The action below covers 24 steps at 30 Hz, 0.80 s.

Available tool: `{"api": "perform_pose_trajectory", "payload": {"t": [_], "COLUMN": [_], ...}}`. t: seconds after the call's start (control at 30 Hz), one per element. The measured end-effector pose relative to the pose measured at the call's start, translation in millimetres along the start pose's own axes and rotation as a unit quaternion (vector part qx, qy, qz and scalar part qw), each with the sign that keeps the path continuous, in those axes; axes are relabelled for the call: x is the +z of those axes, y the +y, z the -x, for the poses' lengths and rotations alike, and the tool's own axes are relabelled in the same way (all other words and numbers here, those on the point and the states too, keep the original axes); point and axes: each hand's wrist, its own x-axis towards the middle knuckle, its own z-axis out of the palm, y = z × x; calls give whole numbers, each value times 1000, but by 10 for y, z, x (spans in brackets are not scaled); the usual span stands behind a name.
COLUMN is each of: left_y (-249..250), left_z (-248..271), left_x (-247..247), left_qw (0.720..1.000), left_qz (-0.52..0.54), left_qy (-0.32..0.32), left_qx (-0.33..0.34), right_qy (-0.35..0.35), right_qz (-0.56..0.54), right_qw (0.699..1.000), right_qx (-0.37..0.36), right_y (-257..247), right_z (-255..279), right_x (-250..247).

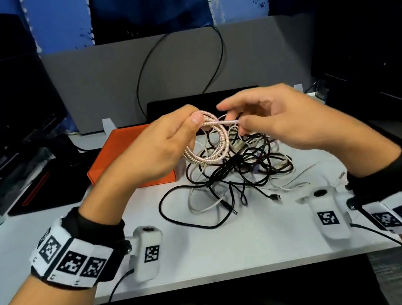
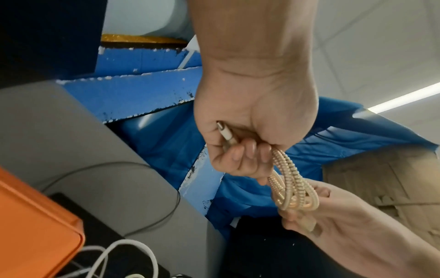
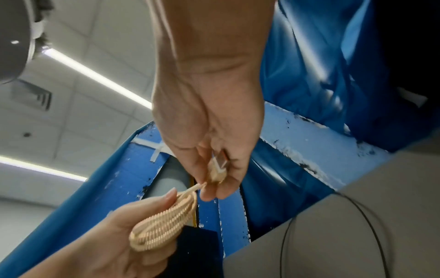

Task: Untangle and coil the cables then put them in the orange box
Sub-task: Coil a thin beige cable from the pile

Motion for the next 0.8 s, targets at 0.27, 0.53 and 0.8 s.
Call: {"api": "perform_pose_trajectory", "payload": {"t": [0.27, 0.53, 0.8], "left_y": [46, 97, 107], "left_z": [-11, -14, 5], "left_x": [51, 227, 193], "left_qw": [987, 989, 978], "left_qz": [143, -52, -111], "left_qy": [59, 134, 174], "left_qx": [39, 27, 18], "right_qy": [158, 34, -44], "right_qz": [55, -422, -344], "right_qw": [984, 900, 932], "right_qx": [-62, 105, 103], "right_y": [115, 21, -47], "right_z": [-67, -67, -13], "right_x": [281, 360, 354]}}
